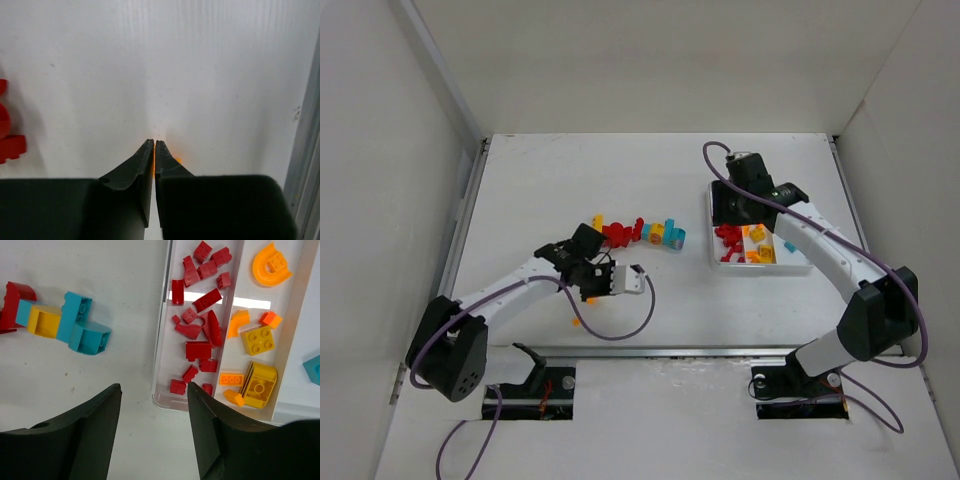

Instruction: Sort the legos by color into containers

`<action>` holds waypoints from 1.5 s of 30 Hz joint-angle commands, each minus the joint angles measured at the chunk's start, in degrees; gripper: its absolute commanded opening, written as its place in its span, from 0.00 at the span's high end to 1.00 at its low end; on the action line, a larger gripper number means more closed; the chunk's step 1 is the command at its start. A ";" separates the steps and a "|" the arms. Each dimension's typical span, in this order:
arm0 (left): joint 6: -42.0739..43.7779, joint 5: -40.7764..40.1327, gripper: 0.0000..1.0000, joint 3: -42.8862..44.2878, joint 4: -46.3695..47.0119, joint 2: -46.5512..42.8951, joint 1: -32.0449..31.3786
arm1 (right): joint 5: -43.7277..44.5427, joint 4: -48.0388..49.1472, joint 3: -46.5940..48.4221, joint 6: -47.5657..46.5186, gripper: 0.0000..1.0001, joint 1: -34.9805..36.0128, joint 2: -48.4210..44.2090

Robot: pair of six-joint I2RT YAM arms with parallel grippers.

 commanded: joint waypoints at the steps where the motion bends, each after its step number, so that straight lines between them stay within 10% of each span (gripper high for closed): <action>1: -0.99 8.09 1.00 5.18 -2.33 -2.06 0.87 | -3.88 3.42 0.81 -2.07 0.39 0.58 -2.58; 12: 1.02 14.01 1.00 9.15 -3.72 -5.75 0.87 | -15.14 10.90 -3.51 -5.15 0.38 3.05 -9.62; 17: 14.54 -1.01 0.57 4.42 -10.24 -4.26 2.79 | -14.00 9.58 -3.51 -6.29 0.38 4.19 -9.09; 24: 36.78 -2.45 0.25 -2.10 -12.18 -9.61 3.94 | -14.00 10.81 -4.03 -6.29 0.38 5.86 -8.57; 45: 48.66 -4.11 0.54 -1.57 -6.73 1.72 1.13 | -12.94 10.81 -5.70 -7.35 0.38 7.62 -8.57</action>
